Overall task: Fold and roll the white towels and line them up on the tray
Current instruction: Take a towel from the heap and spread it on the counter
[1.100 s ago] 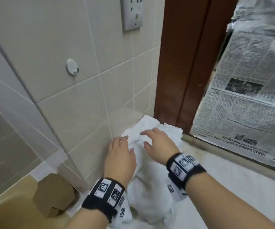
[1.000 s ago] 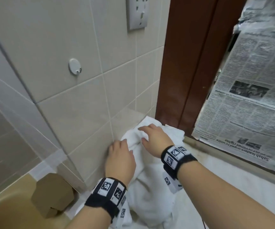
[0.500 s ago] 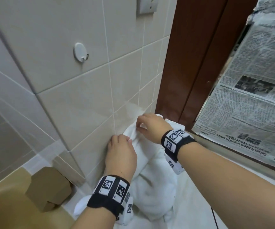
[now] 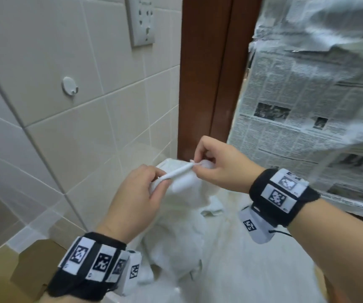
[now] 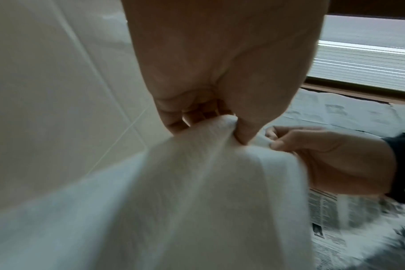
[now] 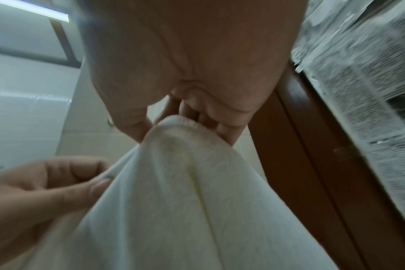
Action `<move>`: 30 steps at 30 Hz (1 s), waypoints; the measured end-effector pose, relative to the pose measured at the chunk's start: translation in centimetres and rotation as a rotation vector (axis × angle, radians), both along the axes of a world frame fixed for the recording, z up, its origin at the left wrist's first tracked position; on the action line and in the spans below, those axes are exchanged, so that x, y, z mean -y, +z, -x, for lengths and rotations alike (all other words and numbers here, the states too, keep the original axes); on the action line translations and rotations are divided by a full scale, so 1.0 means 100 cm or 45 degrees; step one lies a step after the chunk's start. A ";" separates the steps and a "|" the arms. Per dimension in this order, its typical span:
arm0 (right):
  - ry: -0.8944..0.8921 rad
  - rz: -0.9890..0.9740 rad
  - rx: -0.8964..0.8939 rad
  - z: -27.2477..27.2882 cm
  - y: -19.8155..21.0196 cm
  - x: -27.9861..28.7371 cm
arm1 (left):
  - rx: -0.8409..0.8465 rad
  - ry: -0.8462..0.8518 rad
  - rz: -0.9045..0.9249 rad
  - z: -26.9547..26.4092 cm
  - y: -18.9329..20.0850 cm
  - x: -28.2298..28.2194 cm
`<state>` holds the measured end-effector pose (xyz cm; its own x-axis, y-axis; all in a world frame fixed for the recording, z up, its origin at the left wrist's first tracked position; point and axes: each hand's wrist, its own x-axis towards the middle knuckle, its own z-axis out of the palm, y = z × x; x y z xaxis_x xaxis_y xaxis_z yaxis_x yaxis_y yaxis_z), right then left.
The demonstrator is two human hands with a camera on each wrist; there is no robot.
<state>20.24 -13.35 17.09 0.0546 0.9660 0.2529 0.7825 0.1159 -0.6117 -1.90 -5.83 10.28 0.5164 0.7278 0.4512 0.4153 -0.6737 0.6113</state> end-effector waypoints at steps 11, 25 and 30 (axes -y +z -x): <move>0.155 0.796 0.145 -0.061 -0.049 0.163 | -0.488 -0.546 0.092 -0.003 0.022 0.122; -0.317 0.542 -0.519 -0.074 -0.150 0.256 | -0.710 -0.219 0.895 0.077 -0.086 0.173; -0.394 0.119 -0.914 -0.009 -0.134 0.257 | -0.712 -0.159 0.934 0.068 -0.134 0.178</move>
<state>21.18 -39.05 3.69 0.4437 0.8958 -0.0277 0.1809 -0.1198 -0.9762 -8.69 -23.61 -3.15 0.6140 0.6567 -0.4379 0.7284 -0.2576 0.6349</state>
